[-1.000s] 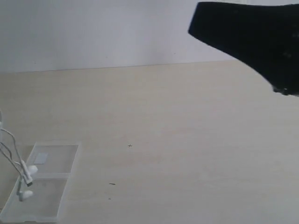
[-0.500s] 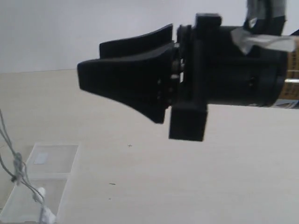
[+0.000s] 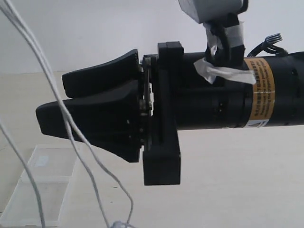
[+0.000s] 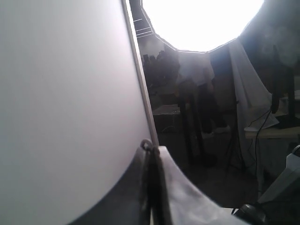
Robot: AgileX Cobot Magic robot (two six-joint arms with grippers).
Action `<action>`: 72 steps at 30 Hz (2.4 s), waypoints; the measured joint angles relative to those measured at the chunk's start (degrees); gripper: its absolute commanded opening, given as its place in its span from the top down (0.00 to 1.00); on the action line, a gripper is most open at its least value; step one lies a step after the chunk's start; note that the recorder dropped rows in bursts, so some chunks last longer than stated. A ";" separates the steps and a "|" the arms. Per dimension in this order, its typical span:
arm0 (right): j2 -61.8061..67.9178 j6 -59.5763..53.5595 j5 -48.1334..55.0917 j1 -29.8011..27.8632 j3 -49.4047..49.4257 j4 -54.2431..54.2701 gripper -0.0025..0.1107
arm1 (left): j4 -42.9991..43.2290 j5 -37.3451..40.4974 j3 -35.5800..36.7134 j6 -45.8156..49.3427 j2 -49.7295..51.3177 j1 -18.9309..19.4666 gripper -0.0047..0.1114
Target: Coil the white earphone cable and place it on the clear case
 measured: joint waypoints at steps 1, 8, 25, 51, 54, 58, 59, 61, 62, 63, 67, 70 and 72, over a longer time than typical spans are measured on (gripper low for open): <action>0.00 0.00 0.00 0.00 0.00 0.00 0.47 | 0.00 0.18 0.00 0.00 0.00 0.00 0.96; 0.00 0.32 0.81 0.00 0.00 0.00 0.47 | -0.22 2.22 0.00 0.36 0.00 0.00 0.96; 0.09 -2.10 0.81 5.04 0.00 6.03 0.41 | -0.65 2.15 0.00 0.68 0.11 0.00 0.96; 1.80 -4.71 3.73 11.05 -0.09 8.09 0.53 | -3.46 1.91 0.00 1.51 2.07 0.00 0.96; 1.80 -4.71 3.99 11.05 -0.09 8.05 0.45 | -3.46 1.91 0.00 1.51 2.07 0.00 0.96; 1.80 -4.71 4.21 11.05 -0.09 8.05 0.45 | -3.46 1.91 0.00 1.51 2.07 0.00 0.96; 1.80 -4.71 4.21 11.05 -0.09 8.05 0.45 | -3.46 1.91 0.00 1.51 2.07 0.00 0.96; 1.80 -4.71 4.75 11.05 -0.09 8.05 0.45 | -3.46 1.91 0.00 1.51 2.07 0.00 0.96; 1.80 -4.71 5.49 11.05 -0.09 7.95 0.45 | -3.60 1.91 0.00 1.51 2.07 0.00 0.96; 1.80 -4.71 5.79 11.05 -0.09 7.95 0.45 | -3.70 1.91 0.00 1.51 2.07 0.00 0.96; 1.80 -4.71 6.33 11.05 -0.09 7.95 0.45 | -3.82 1.76 0.00 1.51 2.07 0.00 0.96; 1.80 -4.71 6.47 11.05 -0.09 7.95 0.45 | -3.82 1.30 0.00 1.51 2.07 0.00 0.96; 1.80 -4.71 6.47 11.05 -0.09 7.95 0.45 | -3.82 1.08 0.00 1.51 2.07 0.00 0.96</action>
